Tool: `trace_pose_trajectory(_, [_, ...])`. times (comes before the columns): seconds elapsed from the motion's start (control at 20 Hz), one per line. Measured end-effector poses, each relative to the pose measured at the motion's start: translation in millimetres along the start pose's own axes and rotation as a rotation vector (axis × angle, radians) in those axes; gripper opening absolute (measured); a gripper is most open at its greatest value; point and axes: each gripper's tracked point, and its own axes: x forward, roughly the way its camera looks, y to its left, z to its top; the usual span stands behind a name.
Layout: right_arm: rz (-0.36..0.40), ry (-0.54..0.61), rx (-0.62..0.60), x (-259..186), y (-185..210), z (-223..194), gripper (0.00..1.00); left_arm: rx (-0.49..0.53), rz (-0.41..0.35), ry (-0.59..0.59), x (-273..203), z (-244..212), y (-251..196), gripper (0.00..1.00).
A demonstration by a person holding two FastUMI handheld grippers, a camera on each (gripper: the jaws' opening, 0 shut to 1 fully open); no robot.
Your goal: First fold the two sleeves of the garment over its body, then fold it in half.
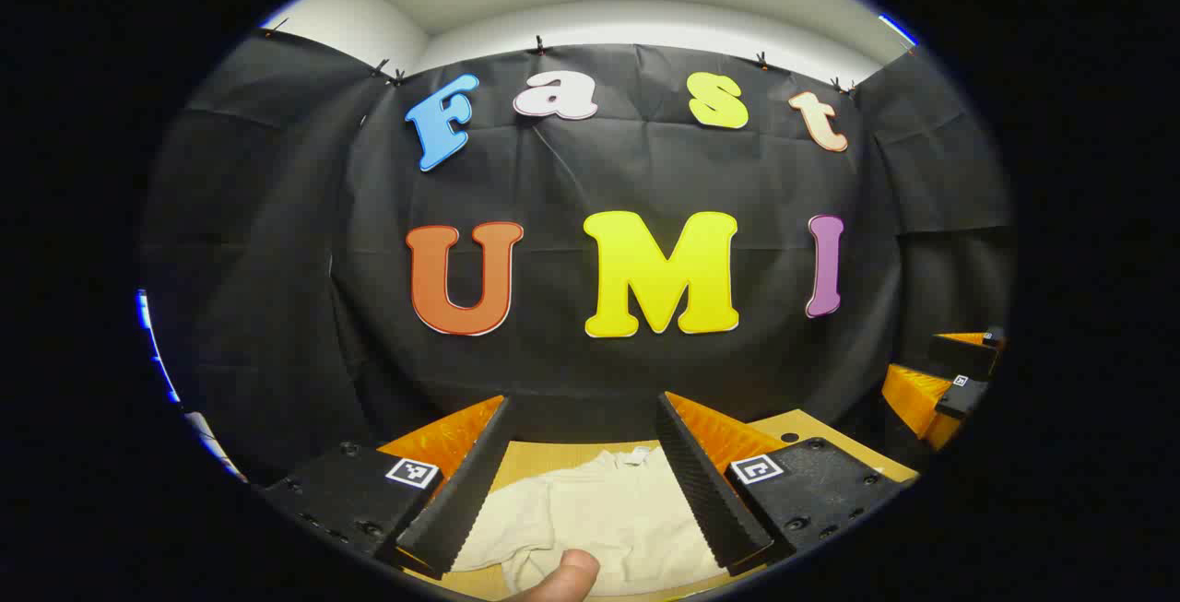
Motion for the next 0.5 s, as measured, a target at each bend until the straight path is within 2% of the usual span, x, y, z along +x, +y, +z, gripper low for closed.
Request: trace_pose_trajectory(0.5, [-0.029,-0.026,-0.023,13.4,-22.3,5.6,0.94,0.0,-0.014,0.049,8.9,-18.4,-18.3,0.99])
